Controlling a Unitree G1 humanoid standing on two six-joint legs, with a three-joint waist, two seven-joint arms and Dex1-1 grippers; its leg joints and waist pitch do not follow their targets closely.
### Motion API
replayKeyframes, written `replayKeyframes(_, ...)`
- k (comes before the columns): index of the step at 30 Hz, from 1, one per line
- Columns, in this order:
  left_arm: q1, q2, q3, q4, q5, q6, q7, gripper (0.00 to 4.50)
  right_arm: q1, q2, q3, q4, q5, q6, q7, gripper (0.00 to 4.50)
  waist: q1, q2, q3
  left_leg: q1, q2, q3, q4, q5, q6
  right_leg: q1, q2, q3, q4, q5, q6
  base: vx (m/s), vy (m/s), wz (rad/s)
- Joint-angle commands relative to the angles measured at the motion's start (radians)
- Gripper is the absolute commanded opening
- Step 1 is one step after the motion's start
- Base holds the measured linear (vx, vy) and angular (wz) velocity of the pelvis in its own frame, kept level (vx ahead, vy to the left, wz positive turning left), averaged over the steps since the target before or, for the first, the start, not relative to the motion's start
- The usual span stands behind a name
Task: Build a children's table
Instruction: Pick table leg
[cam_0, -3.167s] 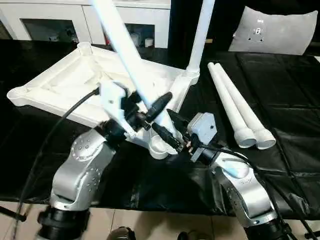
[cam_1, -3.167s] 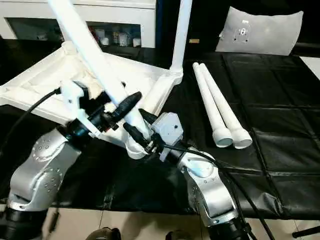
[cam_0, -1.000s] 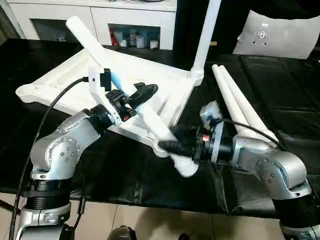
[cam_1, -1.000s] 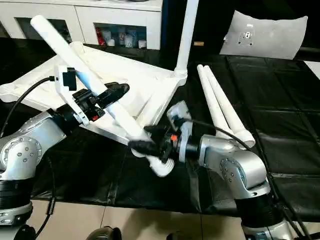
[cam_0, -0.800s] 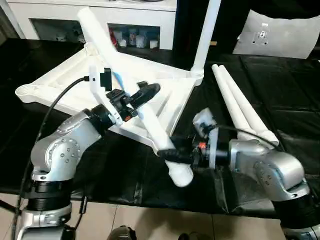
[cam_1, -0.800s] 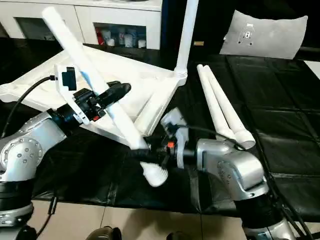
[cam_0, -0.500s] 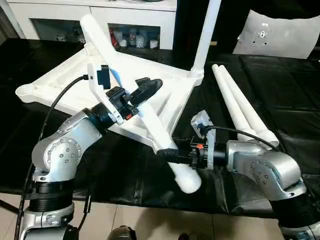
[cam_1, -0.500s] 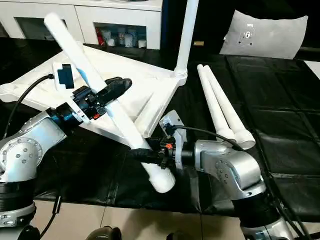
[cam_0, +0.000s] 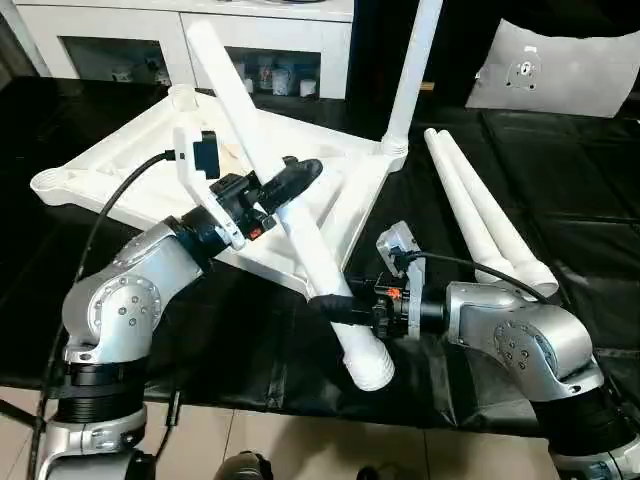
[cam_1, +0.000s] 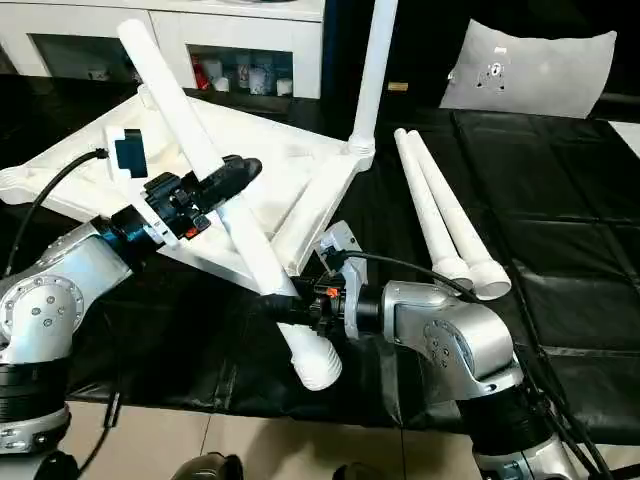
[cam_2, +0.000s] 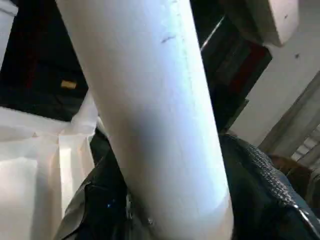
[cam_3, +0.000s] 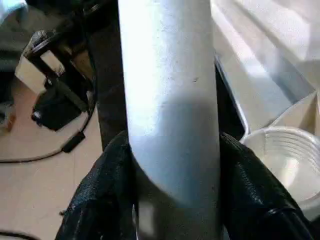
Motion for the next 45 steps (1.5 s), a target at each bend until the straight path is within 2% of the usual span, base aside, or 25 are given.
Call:
replayKeyframes(1,0.013,-0.002,0.005,-0.046,-0.027,0.002,-0.024,2.28,0.000,0.002,-0.071,-0.007,0.020,-0.016,-0.023,1.88,0.003,0.004,-0.064,0.022,0.048,-0.017,-0.069,-0.201,-0.016,0.045,-0.077,0.055,-0.085,-0.206,-0.164,0.000,0.000,0.00)
replayKeyframes(4,0.030,-0.012,0.020,-0.069,-0.066,0.016,-0.031,2.98,0.003,0.022,-0.117,-0.023,0.050,-0.054,-0.021,1.87,0.004,0.004,-0.065,0.020,0.047,-0.015,-0.068,-0.192,-0.013,0.045,-0.077,0.054,-0.084,-0.184,-0.177,0.000,0.000,0.00)
replayKeyframes(11,0.080,-0.063,0.051,-0.121,-0.157,0.009,-0.039,2.98,0.016,0.090,-0.181,-0.041,0.042,-0.108,-0.125,1.86,0.003,0.005,-0.066,0.021,0.047,-0.013,-0.068,-0.198,-0.015,0.046,-0.075,0.053,-0.087,-0.207,-0.177,0.000,0.000,0.00)
replayKeyframes(15,0.124,0.025,-0.066,-0.184,0.080,-0.134,-0.087,2.98,0.031,0.111,-0.201,-0.056,-0.018,-0.163,-0.207,1.85,0.000,0.005,-0.066,0.023,0.050,-0.017,-0.075,-0.209,-0.019,0.044,-0.074,0.054,-0.092,-0.234,-0.138,0.000,0.000,0.00)
replayKeyframes(18,0.156,0.061,-0.114,-0.204,0.203,-0.199,-0.066,2.98,0.055,0.124,-0.212,-0.091,-0.046,-0.193,-0.252,1.84,0.000,0.015,-0.070,0.025,0.049,-0.016,-0.074,-0.211,-0.035,0.043,-0.074,0.055,-0.087,-0.217,-0.116,0.000,0.000,0.00)
replayKeyframes(21,0.185,0.048,-0.103,-0.218,0.280,-0.234,0.045,3.02,0.083,0.133,-0.212,-0.145,-0.081,-0.208,-0.313,1.84,-0.002,0.016,-0.073,0.023,0.051,-0.018,-0.075,-0.201,-0.047,0.046,-0.070,0.054,-0.082,-0.152,-0.122,0.000,0.000,0.00)
replayKeyframes(24,0.253,0.020,-0.079,-0.249,0.349,-0.190,0.228,3.39,0.141,0.154,-0.189,-0.238,-0.207,-0.219,-0.485,1.84,-0.004,0.014,-0.076,0.021,0.048,-0.017,-0.072,-0.187,-0.059,0.048,-0.067,0.053,-0.077,-0.107,-0.134,0.000,0.000,0.00)
replayKeyframes(28,0.345,-0.024,-0.070,-0.258,0.442,-0.179,0.360,3.39,0.217,0.171,-0.154,-0.307,-0.253,-0.229,-0.536,1.84,-0.004,0.017,-0.076,0.025,0.044,-0.016,-0.071,-0.257,-0.052,0.044,-0.070,0.056,-0.092,-0.249,-0.095,0.000,0.000,0.00)
replayKeyframes(29,0.386,-0.052,-0.060,-0.264,0.468,-0.209,0.378,3.39,0.257,0.191,-0.161,-0.322,-0.260,-0.218,-0.574,1.84,-0.005,0.026,-0.077,0.063,0.044,0.030,-0.032,-0.270,-0.080,-0.002,-0.047,0.103,-0.132,-0.328,-0.053,0.000,0.000,0.00)
replayKeyframes(30,0.392,-0.054,-0.062,-0.265,0.474,-0.214,0.379,3.39,0.264,0.196,-0.163,-0.323,-0.262,-0.217,-0.581,1.84,0.005,0.010,-0.074,0.067,0.031,0.035,-0.022,-0.304,-0.097,-0.003,-0.049,0.117,-0.129,-0.388,-0.042,-0.020,0.013,-0.21)
replayKeyframes(31,0.397,-0.056,-0.063,-0.267,0.479,-0.218,0.379,3.39,0.271,0.199,-0.165,-0.323,-0.262,-0.217,-0.587,1.84,0.014,0.002,-0.071,0.038,0.025,0.033,-0.026,-0.295,-0.101,0.022,-0.049,0.152,-0.125,-0.459,-0.019,-0.009,0.033,-0.48)
replayKeyframes(32,0.412,-0.063,-0.076,-0.279,0.488,-0.241,0.373,3.39,0.294,0.213,-0.177,-0.314,-0.258,-0.220,-0.599,1.84,0.029,0.001,-0.073,0.055,0.025,0.036,-0.002,-0.323,-0.074,0.003,-0.058,0.196,-0.137,-0.529,-0.006,-0.009,0.033,-0.48)
replayKeyframes(33,0.416,-0.067,-0.082,-0.282,0.493,-0.250,0.375,3.39,0.300,0.212,-0.176,-0.308,-0.263,-0.228,-0.600,1.84,0.033,-0.002,-0.070,0.049,0.019,0.032,0.013,-0.330,-0.054,0.009,-0.066,0.225,-0.144,-0.565,-0.005,-0.004,0.060,-0.52)
replayKeyframes(34,0.420,-0.071,-0.087,-0.284,0.498,-0.260,0.378,3.39,0.303,0.213,-0.176,-0.303,-0.268,-0.238,-0.601,1.84,0.052,-0.010,-0.067,0.031,0.005,0.010,0.052,-0.304,-0.014,0.038,-0.104,0.293,-0.162,-0.645,-0.010,-0.018,0.123,-0.56)
replayKeyframes(35,0.424,-0.071,-0.097,-0.285,0.503,-0.246,0.402,3.39,0.306,0.220,-0.173,-0.298,-0.276,-0.248,-0.609,1.84,0.064,-0.019,-0.060,0.001,-0.001,-0.034,0.093,-0.259,0.017,0.064,-0.140,0.352,-0.175,-0.713,-0.019,-0.018,0.123,-0.56)
replayKeyframes(36,0.425,-0.068,-0.102,-0.283,0.513,-0.241,0.416,3.39,0.307,0.223,-0.169,-0.292,-0.285,-0.255,-0.614,1.84,0.063,-0.012,-0.060,-0.011,0.000,-0.060,0.086,-0.222,0.008,0.072,-0.126,0.355,-0.164,-0.699,-0.037,-0.012,0.201,-0.72)
replayKeyframes(37,0.427,-0.063,-0.107,-0.282,0.527,-0.233,0.431,3.39,0.306,0.225,-0.164,-0.286,-0.292,-0.261,-0.618,1.84,0.045,0.003,-0.067,0.016,-0.010,-0.061,0.025,-0.194,-0.014,0.037,-0.025,0.308,-0.145,-0.588,-0.042,-0.016,0.234,-0.63)
replayKeyframes(38,0.428,-0.063,-0.107,-0.281,0.559,-0.213,0.461,3.39,0.305,0.229,-0.152,-0.277,-0.301,-0.273,-0.617,1.84,0.006,0.049,-0.079,0.033,0.009,-0.087,-0.064,-0.192,0.068,-0.004,0.035,0.162,-0.057,-0.320,-0.086,-0.016,0.234,-0.63)
replayKeyframes(39,0.426,-0.065,-0.106,-0.282,0.574,-0.204,0.472,3.39,0.304,0.228,-0.146,-0.272,-0.307,-0.281,-0.614,1.84,-0.011,0.056,-0.102,0.092,0.019,-0.093,-0.051,-0.130,0.099,-0.046,0.050,0.115,-0.012,-0.203,-0.080,0.004,0.252,-0.09)
replayKeyframes(40,0.425,-0.070,-0.101,-0.281,0.576,-0.195,0.474,3.39,0.303,0.228,-0.140,-0.269,-0.313,-0.288,-0.613,1.84,-0.036,0.064,-0.087,0.043,0.046,-0.091,-0.098,-0.180,0.109,-0.021,0.043,0.054,0.043,-0.107,-0.069,-0.014,0.241,0.15)
replayKeyframes(41,0.420,-0.084,-0.083,-0.273,0.544,-0.194,0.451,3.39,0.299,0.231,-0.136,-0.263,-0.318,-0.296,-0.615,1.84,-0.040,0.066,-0.086,0.043,0.056,-0.098,-0.094,-0.174,0.060,-0.007,0.011,0.035,0.029,-0.019,-0.065,-0.014,0.241,0.15)
replayKeyframes(42,0.417,-0.091,-0.074,-0.268,0.519,-0.198,0.434,3.39,0.297,0.233,-0.137,-0.261,-0.317,-0.298,-0.616,1.84,-0.043,0.059,-0.086,0.044,0.056,-0.098,-0.086,-0.180,0.026,0.000,-0.006,0.035,0.015,0.014,-0.072,-0.060,0.176,0.04)
replayKeyframes(43,0.416,-0.093,-0.072,-0.266,0.526,-0.215,0.431,3.39,0.294,0.235,-0.140,-0.257,-0.315,-0.299,-0.617,1.84,-0.045,0.053,-0.092,0.042,0.039,-0.095,-0.075,-0.223,-0.037,0.022,-0.041,0.045,-0.016,0.033,-0.092,-0.072,0.123,0.03)
replayKeyframes(44,0.416,-0.101,-0.066,-0.262,0.528,-0.229,0.435,3.39,0.284,0.233,-0.139,-0.247,-0.320,-0.304,-0.618,1.84,-0.043,0.041,-0.087,0.037,0.019,-0.074,-0.071,-0.342,-0.084,0.024,-0.057,0.057,-0.045,-0.038,-0.096,-0.072,0.123,0.03)
replayKeyframes(45,0.417,-0.100,-0.067,-0.260,0.532,-0.235,0.441,3.39,0.280,0.230,-0.135,-0.241,-0.327,-0.310,-0.616,1.84,-0.039,0.039,-0.080,0.039,0.016,-0.073,-0.071,-0.462,-0.108,0.019,-0.075,0.068,-0.068,-0.181,-0.091,-0.074,0.065,0.04)
